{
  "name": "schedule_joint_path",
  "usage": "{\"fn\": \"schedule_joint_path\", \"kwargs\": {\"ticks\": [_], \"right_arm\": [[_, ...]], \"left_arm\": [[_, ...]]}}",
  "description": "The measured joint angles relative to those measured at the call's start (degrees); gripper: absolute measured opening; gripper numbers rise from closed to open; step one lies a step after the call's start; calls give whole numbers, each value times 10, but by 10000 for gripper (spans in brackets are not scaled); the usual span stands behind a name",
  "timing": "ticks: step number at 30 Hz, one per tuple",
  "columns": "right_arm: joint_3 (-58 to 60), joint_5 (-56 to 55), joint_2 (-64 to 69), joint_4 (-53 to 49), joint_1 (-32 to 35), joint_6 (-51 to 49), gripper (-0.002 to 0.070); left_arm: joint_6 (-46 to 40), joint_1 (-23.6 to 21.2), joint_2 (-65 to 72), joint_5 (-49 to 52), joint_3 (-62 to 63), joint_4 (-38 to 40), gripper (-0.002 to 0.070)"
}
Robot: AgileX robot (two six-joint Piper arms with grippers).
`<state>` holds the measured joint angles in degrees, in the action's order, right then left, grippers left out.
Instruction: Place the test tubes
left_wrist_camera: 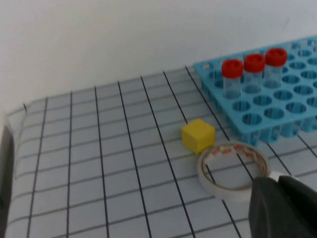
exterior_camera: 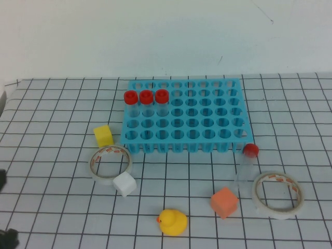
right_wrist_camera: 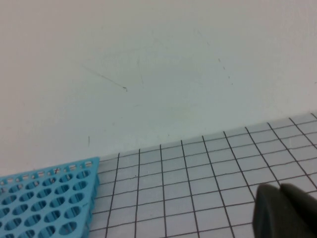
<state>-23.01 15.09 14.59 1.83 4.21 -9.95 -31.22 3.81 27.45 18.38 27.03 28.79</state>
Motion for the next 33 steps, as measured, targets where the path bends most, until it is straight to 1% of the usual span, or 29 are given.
{"fn": "schedule_joint_path", "kwargs": {"ticks": [4,8,11,14,17,20,21,24,26,28,30,33], "right_arm": [[0,8,1,-5,0,0,-1],[-4,34,15,0,0,0,-1],[-34,100,54,1,0,0,-1],[-88,172,124,16,0,13,-1],[-145,226,203,71,0,92,-1],[-180,228,274,153,0,212,-1],[-186,206,318,231,0,295,-1],[-204,217,390,330,-1,385,-1],[-232,264,446,366,-1,420,-1],[-272,315,507,378,-2,435,-1],[-316,354,572,377,-5,440,1],[-377,366,649,352,-30,423,2]], "left_arm": [[0,0,54,45,0,0,-2],[0,0,83,64,0,2,-1],[0,0,95,69,0,12,-2],[0,0,96,69,0,19,-1],[0,0,96,69,0,20,-2],[0,0,97,69,0,20,-2],[0,0,97,69,0,21,-2],[0,0,99,68,0,25,-1],[-1,0,99,67,0,25,-2],[-1,0,99,67,0,26,-2],[-1,0,99,67,0,26,-2],[-1,0,99,67,0,31,-2]]}}
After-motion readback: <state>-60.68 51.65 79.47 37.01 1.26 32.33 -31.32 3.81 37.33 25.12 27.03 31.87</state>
